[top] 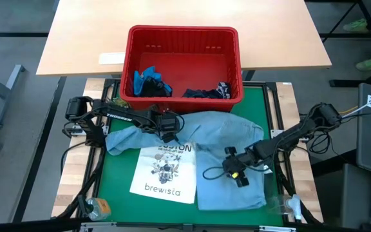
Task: Fold Laundry from Bin
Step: Fold the light blue jeans
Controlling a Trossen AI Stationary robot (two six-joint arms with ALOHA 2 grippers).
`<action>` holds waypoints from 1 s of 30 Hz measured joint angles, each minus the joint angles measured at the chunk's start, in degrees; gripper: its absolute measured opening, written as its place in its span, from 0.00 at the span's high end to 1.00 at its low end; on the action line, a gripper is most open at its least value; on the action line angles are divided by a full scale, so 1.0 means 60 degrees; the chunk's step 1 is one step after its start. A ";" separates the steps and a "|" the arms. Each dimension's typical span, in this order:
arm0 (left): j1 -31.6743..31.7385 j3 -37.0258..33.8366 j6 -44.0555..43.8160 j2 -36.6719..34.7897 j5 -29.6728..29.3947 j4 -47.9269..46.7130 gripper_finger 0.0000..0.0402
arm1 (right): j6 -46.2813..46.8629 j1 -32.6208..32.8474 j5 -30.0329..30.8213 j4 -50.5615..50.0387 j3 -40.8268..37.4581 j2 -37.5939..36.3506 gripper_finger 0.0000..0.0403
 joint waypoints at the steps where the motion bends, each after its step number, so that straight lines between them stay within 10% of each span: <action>1: 0.0000 0.0000 -0.0001 0.0000 0.0002 -0.0001 1.00 | -0.0027 0.0119 -0.0233 0.0004 0.0022 0.0001 0.57; 15: -0.0001 0.0004 0.0052 0.0000 0.0094 -0.0260 0.99 | -0.0228 0.0805 -0.0528 0.0028 0.0061 0.0008 0.57; 30: 0.0005 0.0421 0.0498 -0.0829 0.2205 -0.0588 0.68 | -0.0680 0.0801 -0.0449 -0.0223 0.0323 0.0004 0.57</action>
